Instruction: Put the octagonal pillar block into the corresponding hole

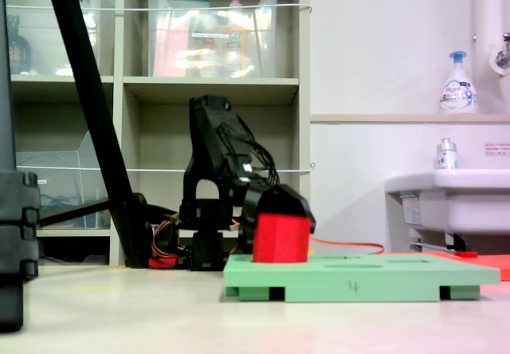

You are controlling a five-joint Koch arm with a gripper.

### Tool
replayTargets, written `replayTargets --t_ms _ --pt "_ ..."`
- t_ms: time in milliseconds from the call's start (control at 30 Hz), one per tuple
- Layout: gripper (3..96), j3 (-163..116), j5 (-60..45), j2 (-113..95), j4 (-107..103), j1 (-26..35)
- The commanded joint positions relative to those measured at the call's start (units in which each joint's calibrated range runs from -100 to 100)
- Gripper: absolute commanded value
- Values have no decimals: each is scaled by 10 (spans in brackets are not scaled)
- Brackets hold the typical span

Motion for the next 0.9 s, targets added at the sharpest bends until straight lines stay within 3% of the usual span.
replayTargets --t_ms 33,433,600,700,800,900 --pt "697 3 8 -5 51 -3" --pt "709 0 9 -97 29 -7" --pt "670 115 -9 -401 -357 -14" --pt "535 336 -31 -457 -711 -18" --pt "518 555 -38 -452 -1011 -41" --pt "521 658 -64 -467 -1151 -65"
